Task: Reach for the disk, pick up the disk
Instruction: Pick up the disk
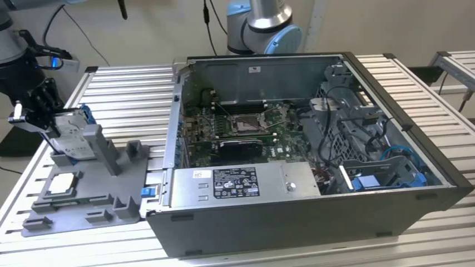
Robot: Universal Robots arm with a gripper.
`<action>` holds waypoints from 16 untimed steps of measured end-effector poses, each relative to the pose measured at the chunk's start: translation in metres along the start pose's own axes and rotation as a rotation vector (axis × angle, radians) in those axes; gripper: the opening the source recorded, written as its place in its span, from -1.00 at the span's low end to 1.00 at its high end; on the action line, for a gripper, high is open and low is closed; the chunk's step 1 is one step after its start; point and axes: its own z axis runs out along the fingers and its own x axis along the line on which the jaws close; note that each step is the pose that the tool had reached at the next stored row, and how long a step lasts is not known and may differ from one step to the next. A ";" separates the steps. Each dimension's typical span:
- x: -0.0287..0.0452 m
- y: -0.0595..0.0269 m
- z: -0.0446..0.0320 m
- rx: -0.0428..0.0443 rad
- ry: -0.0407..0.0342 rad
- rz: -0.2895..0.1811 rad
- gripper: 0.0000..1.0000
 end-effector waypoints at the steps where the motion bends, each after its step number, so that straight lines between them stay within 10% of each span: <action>1: 0.0000 0.0000 -0.0001 -0.0001 0.0001 0.000 -1.00; 16: 0.0000 0.0003 -0.0122 0.0000 0.0001 0.000 -1.00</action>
